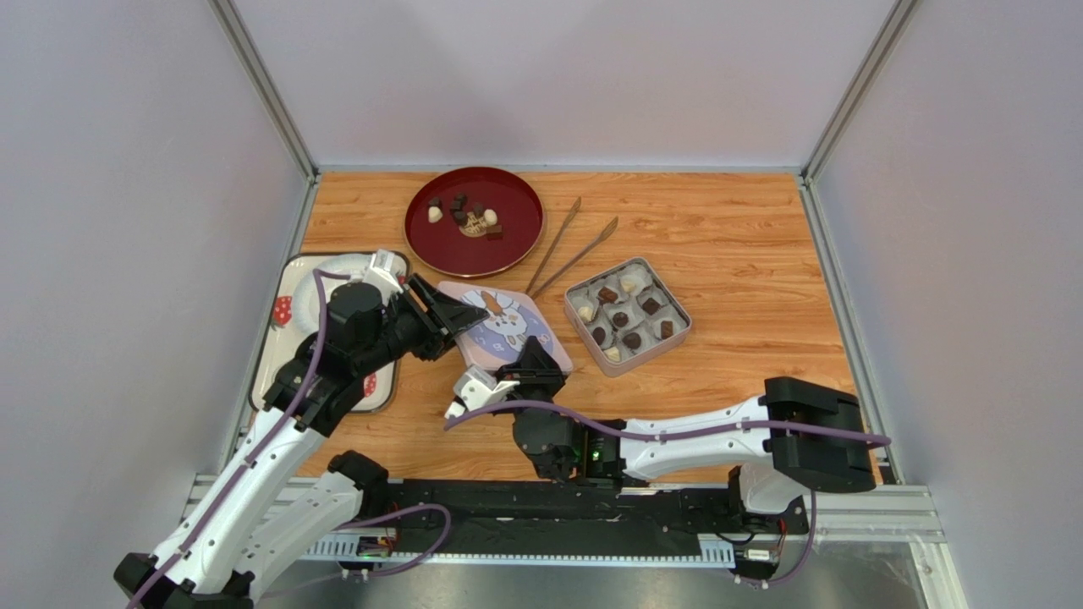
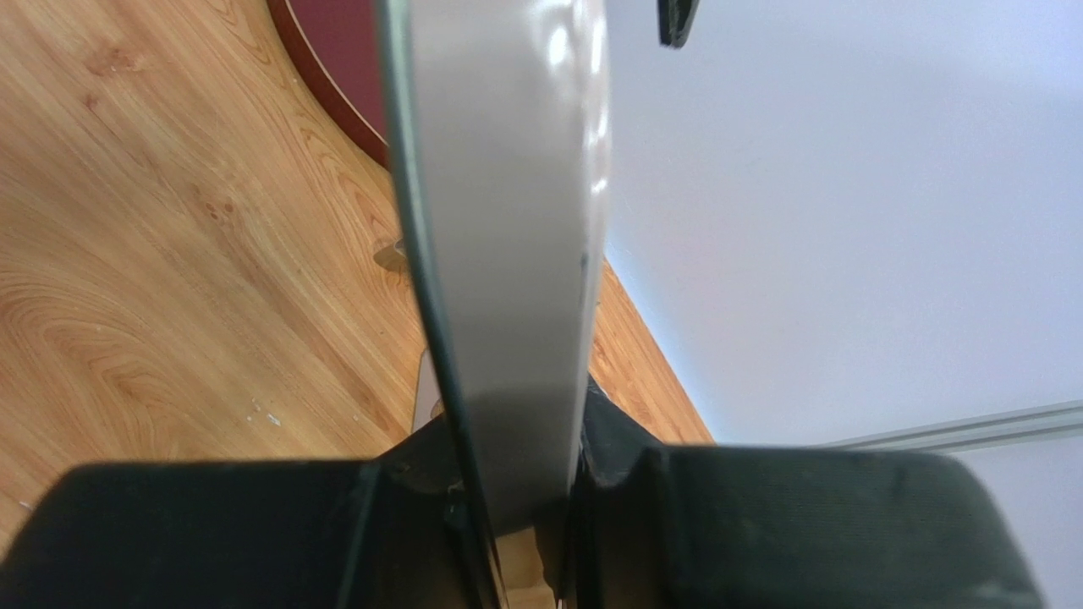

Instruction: Pack the chocolate

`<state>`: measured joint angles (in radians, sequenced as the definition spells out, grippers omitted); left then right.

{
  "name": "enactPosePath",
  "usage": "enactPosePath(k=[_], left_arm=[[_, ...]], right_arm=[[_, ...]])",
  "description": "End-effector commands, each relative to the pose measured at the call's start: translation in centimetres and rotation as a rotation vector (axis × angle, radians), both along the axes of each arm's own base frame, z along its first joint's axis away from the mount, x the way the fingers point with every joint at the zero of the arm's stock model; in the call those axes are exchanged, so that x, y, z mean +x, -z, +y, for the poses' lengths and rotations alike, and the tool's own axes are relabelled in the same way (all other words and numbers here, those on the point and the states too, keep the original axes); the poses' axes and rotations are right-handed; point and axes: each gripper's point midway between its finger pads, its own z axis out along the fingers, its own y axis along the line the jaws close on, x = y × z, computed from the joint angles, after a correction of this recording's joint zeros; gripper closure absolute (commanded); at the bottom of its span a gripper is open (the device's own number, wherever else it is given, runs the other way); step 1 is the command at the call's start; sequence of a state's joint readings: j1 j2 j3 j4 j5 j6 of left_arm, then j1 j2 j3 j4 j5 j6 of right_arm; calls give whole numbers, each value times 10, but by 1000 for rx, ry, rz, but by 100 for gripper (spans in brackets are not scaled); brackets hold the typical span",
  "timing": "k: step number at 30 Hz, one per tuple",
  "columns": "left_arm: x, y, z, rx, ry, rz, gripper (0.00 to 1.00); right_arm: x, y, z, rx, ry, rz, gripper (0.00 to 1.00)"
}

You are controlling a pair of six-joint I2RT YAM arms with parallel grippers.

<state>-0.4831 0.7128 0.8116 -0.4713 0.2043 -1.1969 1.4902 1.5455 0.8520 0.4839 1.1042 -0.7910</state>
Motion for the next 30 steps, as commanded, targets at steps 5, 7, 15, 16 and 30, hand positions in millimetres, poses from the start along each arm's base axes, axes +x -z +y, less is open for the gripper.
enactPosePath(k=[5, 7, 15, 16, 30], left_arm=[[3, -9, -3, -57, -11, -28, 58], [3, -7, -2, -56, -17, -34, 67], [11, -8, -2, -70, -40, -66, 87], [13, -9, -1, -69, -52, -72, 88], [74, -5, 23, 112, -135, -187, 95]], right_arm=[[-6, -32, 13, 118, 4, -32, 74], [-7, -35, 13, 140, -1, -22, 65], [-15, -31, 16, 170, -71, 84, 40], [-16, -30, 17, 173, -81, 95, 38], [-38, -7, 6, 223, -209, 484, 26]])
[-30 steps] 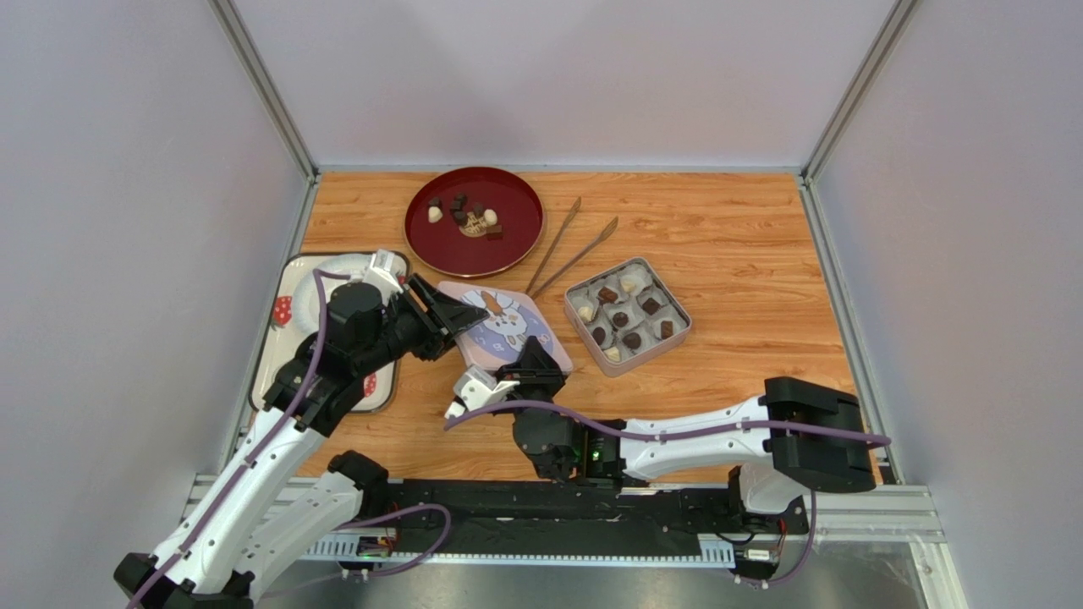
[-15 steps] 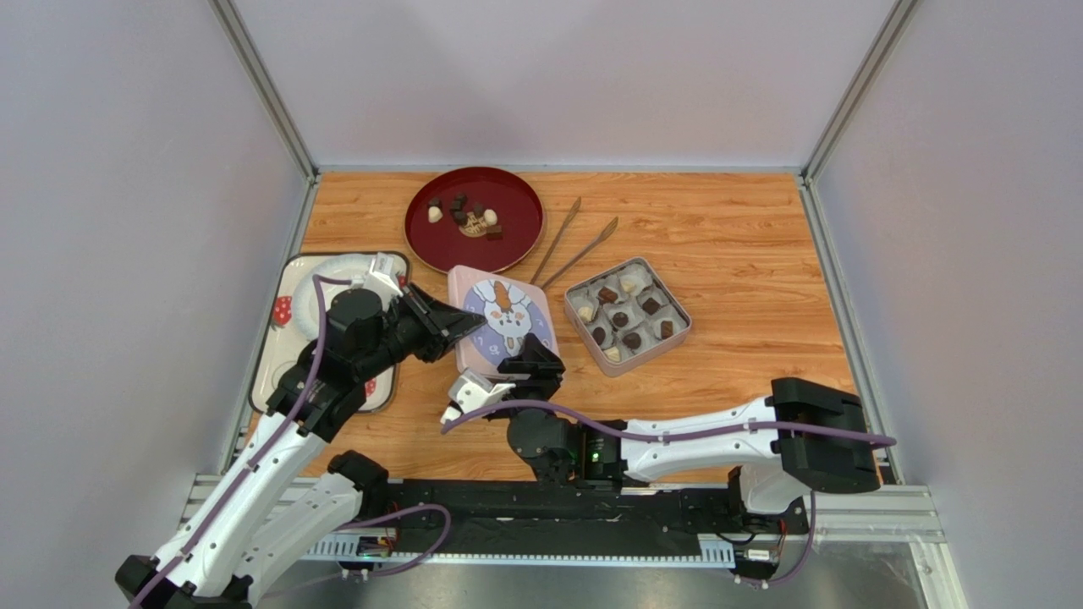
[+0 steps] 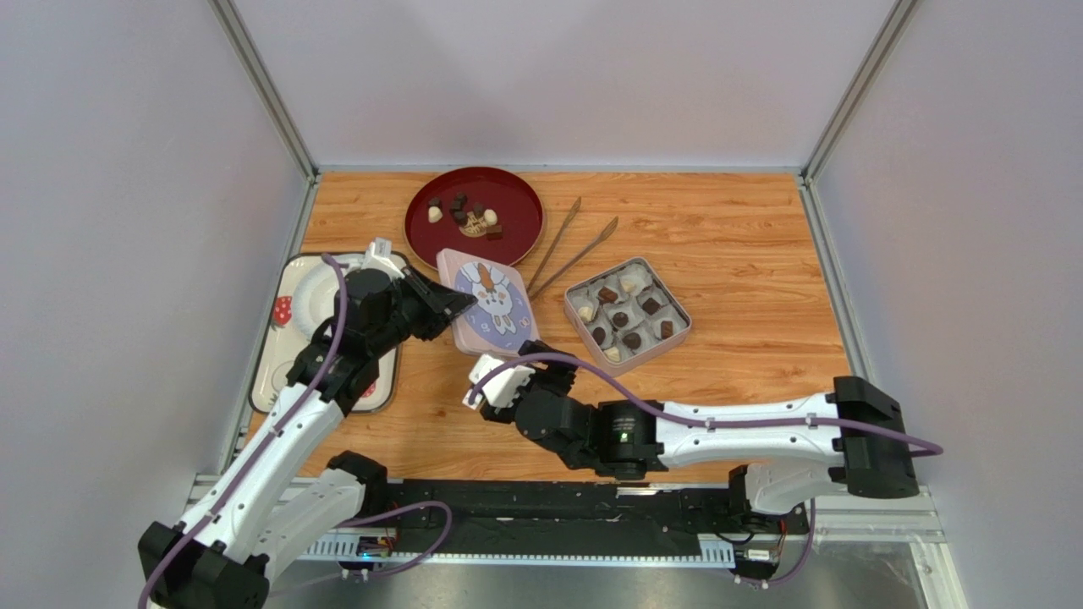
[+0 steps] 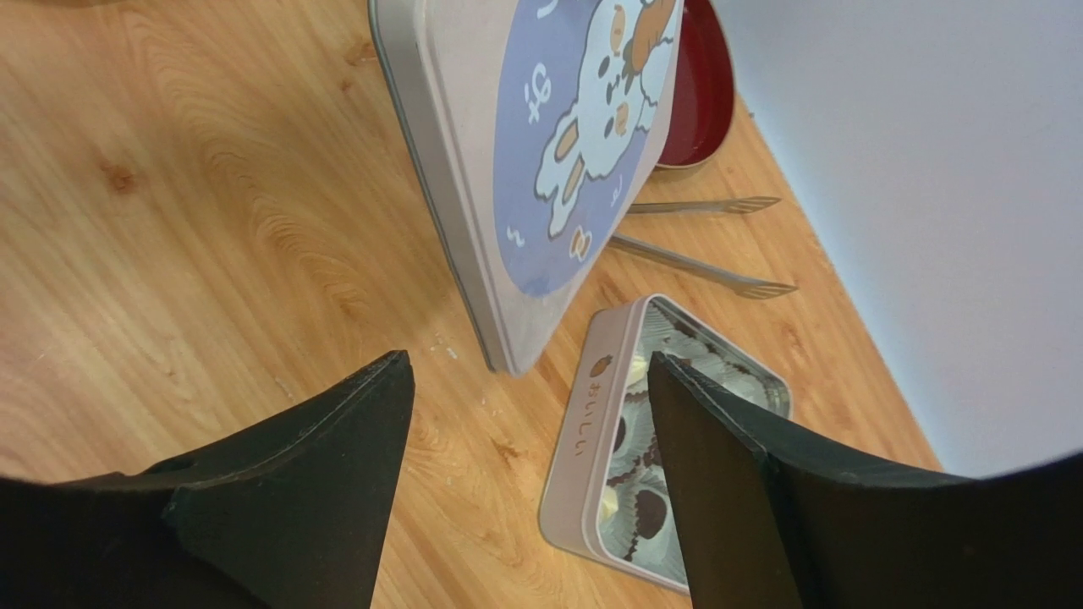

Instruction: Pack the chocolate

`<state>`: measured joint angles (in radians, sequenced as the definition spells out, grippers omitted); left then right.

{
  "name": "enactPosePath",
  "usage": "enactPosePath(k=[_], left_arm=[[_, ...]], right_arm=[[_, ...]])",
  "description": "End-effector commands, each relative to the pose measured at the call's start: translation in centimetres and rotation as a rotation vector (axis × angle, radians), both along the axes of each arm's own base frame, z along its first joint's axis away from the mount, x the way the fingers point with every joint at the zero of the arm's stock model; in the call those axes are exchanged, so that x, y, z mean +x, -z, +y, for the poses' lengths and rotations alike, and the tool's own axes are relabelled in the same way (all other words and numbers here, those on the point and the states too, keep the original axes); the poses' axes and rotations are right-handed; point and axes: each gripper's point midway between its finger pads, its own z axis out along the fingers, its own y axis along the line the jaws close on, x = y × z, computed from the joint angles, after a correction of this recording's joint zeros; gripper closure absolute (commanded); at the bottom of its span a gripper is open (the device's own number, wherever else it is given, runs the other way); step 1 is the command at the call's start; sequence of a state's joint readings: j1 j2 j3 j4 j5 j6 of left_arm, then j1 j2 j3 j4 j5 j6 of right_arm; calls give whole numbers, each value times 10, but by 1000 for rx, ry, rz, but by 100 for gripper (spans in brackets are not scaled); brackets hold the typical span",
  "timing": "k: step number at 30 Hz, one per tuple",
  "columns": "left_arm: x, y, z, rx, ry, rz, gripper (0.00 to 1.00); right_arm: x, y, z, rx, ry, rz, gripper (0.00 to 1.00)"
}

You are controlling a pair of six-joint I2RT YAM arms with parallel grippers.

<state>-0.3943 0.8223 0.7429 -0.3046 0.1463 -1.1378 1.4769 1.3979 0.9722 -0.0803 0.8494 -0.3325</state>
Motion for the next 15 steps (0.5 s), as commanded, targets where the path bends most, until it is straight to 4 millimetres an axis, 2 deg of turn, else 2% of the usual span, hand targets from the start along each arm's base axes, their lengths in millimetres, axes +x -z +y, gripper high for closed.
enactPosePath(k=[1, 4, 5, 7, 8, 10, 11, 13, 14, 15], left_arm=[[28, -34, 12, 63, -21, -156, 95], [37, -38, 15, 81, -5, -182, 96], [38, -40, 16, 98, 3, -197, 96], [38, -42, 19, 113, 18, -214, 96], [37, -42, 19, 133, 31, -230, 96], [32, -45, 20, 148, 51, -258, 96], [30, -44, 20, 167, 61, -274, 96], [25, -48, 21, 183, 77, -309, 96], [24, -45, 22, 202, 84, -317, 96], [20, -48, 22, 203, 90, -335, 96]], right_arm=[[-18, -10, 2, 106, -87, 213, 26], [-16, -8, -5, 127, -90, 302, 25], [-3, -9, -13, 150, -55, 317, 26], [8, -11, -22, 205, -27, 378, 26], [31, -13, -38, 231, 42, 387, 26], [49, -17, -52, 324, 115, 455, 25], [77, -18, -75, 369, 213, 460, 25], [98, -16, -93, 436, 284, 514, 24], [124, -18, -119, 520, 393, 536, 24], [136, -16, -130, 568, 438, 563, 24]])
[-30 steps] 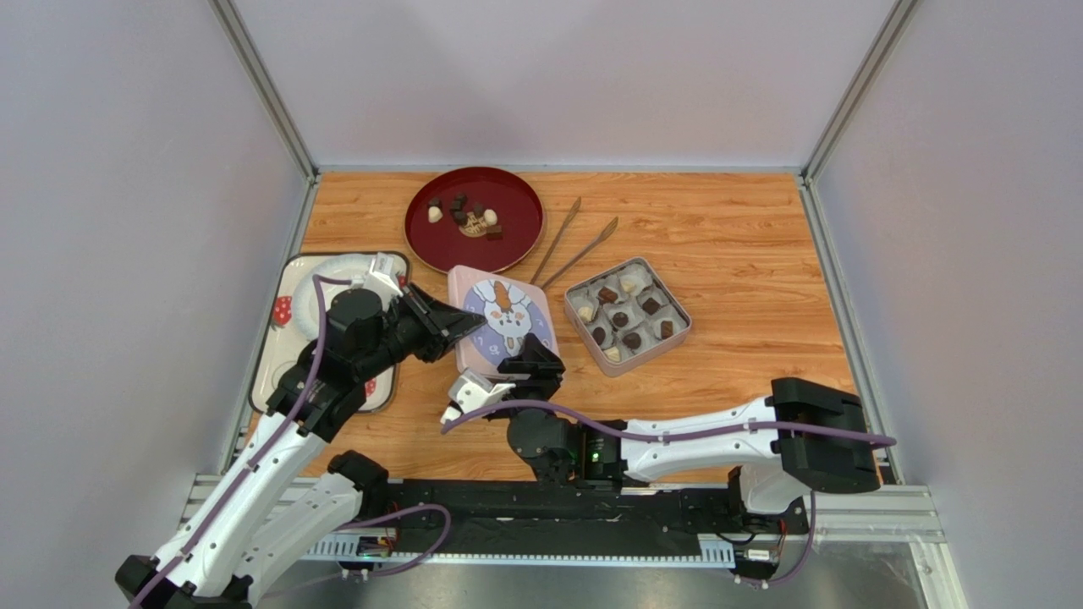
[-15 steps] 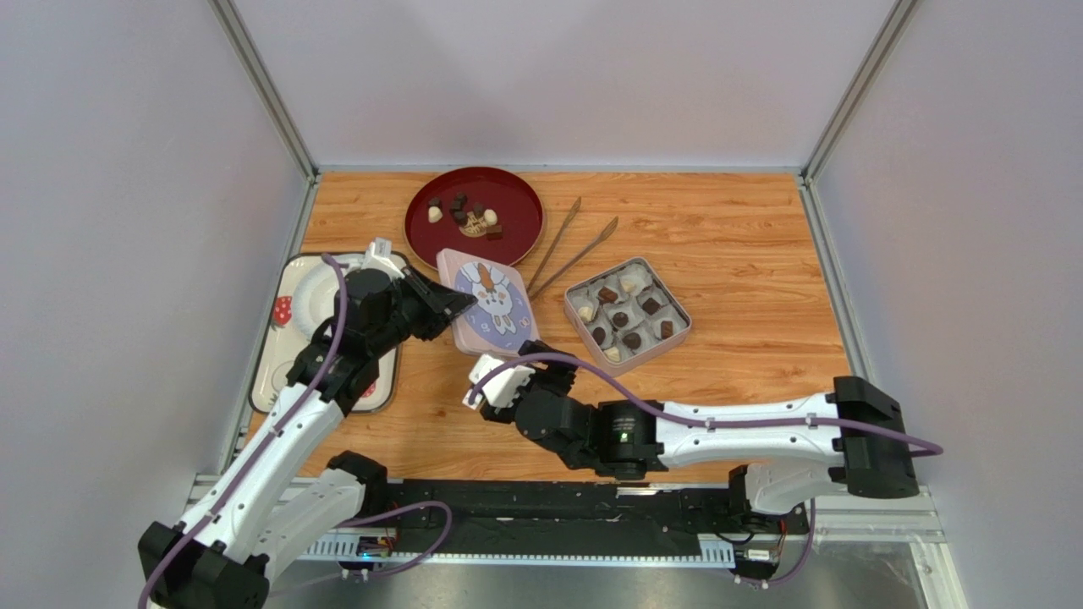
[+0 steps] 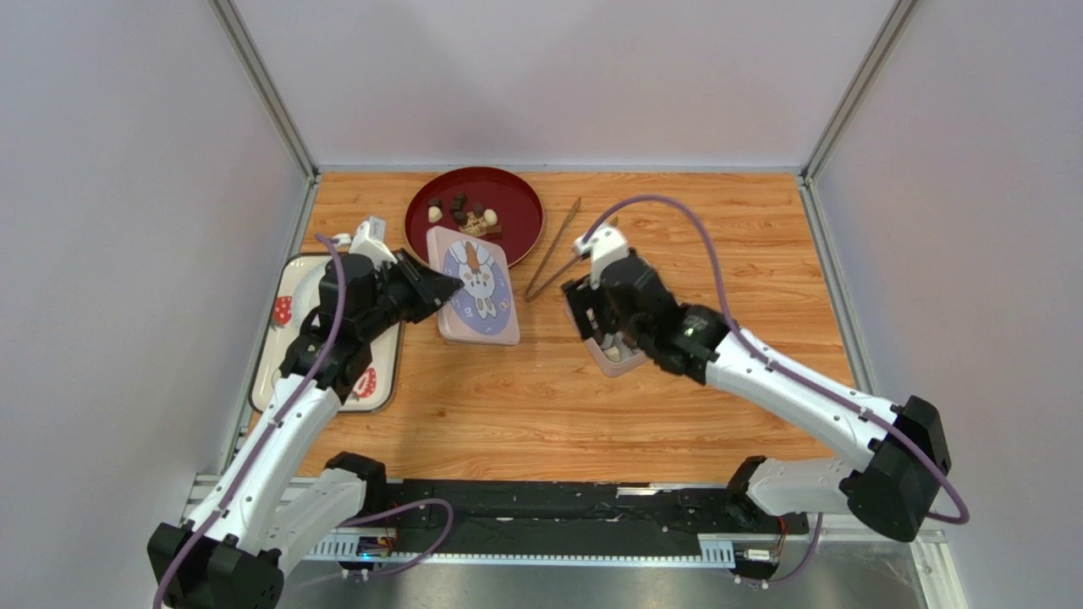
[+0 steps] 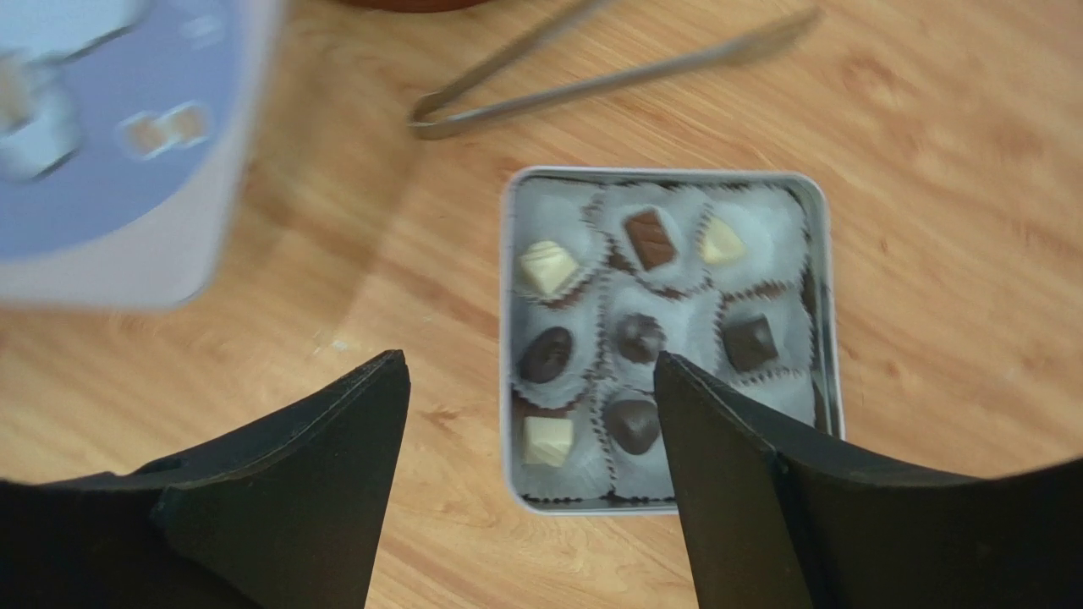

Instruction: Pack the chocolate

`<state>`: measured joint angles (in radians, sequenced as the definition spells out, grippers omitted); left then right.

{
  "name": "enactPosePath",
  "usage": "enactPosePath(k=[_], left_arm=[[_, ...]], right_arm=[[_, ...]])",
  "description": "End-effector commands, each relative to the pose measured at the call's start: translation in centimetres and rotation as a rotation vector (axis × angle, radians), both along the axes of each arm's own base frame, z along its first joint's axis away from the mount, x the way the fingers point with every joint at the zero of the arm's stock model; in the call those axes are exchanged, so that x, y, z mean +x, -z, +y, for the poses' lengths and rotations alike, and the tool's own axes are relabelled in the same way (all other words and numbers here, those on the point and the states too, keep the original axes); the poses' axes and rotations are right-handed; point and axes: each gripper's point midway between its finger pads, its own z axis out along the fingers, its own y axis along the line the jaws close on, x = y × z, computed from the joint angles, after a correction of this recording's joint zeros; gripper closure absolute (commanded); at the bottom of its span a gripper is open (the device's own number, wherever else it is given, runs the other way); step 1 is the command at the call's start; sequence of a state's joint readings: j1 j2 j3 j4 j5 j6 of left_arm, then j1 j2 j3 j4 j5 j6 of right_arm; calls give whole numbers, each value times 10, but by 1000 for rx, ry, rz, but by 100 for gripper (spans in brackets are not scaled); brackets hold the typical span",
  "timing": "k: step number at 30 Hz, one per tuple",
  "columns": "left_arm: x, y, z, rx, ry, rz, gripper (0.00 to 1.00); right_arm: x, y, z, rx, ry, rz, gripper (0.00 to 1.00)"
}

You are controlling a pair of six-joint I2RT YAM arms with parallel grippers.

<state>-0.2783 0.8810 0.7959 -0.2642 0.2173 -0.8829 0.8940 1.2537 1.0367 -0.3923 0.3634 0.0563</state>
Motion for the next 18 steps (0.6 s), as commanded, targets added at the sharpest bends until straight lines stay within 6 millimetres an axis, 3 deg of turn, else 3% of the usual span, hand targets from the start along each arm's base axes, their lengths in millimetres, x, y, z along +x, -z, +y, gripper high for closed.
enactPosePath(k=[1, 2, 3, 4, 6, 7, 8, 13, 14, 18], left_arm=[[-8, -38, -1, 37, 71, -190, 96], [-10, -37, -1, 40, 79, -193, 96], [-14, -40, -4, 30, 98, -203, 96], [-16, -40, -4, 26, 105, -202, 96], [-22, -38, -7, 14, 120, -197, 95], [-24, -34, -8, 5, 122, -190, 95], [-27, -36, -9, -4, 130, -199, 95], [-36, -32, -15, -53, 157, -184, 95], [-38, -30, -16, -63, 167, -176, 94], [-40, -25, -23, -114, 194, -163, 94]], right_arm=[[40, -12, -35, 280, 182, 172, 24], [61, -11, -62, 344, 292, 198, 24], [68, -6, -68, 378, 307, 238, 24], [85, 5, -92, 401, 375, 273, 24], [99, 10, -101, 456, 385, 322, 24], [112, 28, -121, 462, 444, 365, 24], [120, 28, -127, 479, 454, 374, 24], [140, 62, -146, 537, 447, 508, 23], [142, 74, -147, 531, 450, 539, 24], [142, 87, -139, 546, 383, 591, 24]])
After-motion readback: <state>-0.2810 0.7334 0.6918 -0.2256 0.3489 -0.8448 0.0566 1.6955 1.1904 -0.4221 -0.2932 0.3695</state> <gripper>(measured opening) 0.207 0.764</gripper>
